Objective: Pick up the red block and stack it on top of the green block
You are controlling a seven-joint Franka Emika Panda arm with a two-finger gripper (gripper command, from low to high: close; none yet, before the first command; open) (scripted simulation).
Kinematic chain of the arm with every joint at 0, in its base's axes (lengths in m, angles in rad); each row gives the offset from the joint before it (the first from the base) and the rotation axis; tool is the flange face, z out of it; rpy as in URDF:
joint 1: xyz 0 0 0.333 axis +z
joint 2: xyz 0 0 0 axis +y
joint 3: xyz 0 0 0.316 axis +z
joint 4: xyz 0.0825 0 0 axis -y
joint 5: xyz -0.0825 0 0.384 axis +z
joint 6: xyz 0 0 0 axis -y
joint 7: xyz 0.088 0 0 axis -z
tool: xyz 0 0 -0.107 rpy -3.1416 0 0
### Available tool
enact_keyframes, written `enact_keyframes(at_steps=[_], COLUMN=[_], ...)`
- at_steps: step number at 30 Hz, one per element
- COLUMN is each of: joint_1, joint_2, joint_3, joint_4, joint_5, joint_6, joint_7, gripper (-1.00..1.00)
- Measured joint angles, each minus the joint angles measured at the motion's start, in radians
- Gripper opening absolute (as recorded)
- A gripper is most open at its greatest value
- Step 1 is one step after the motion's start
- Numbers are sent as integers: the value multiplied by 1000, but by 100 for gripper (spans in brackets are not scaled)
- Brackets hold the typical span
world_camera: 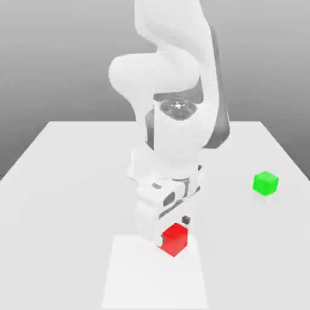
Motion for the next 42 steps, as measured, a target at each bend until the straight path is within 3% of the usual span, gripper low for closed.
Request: enact_keyframes(at_steps=[1, 8, 19, 38, 42], joint_1=[-5, -6, 11, 580, 605], joint_2=[15, 13, -258, -435, -391], joint_3=[5, 6, -12, 585, 653], joint_4=[1, 1, -36, -11, -9], joint_5=[4, 0, -67, 231, 224], joint_6=[13, 10, -223, -398, -355], joint_7=[-4, 0, 61, 820, 903], gripper=[-100, -100, -100, -100, -100])
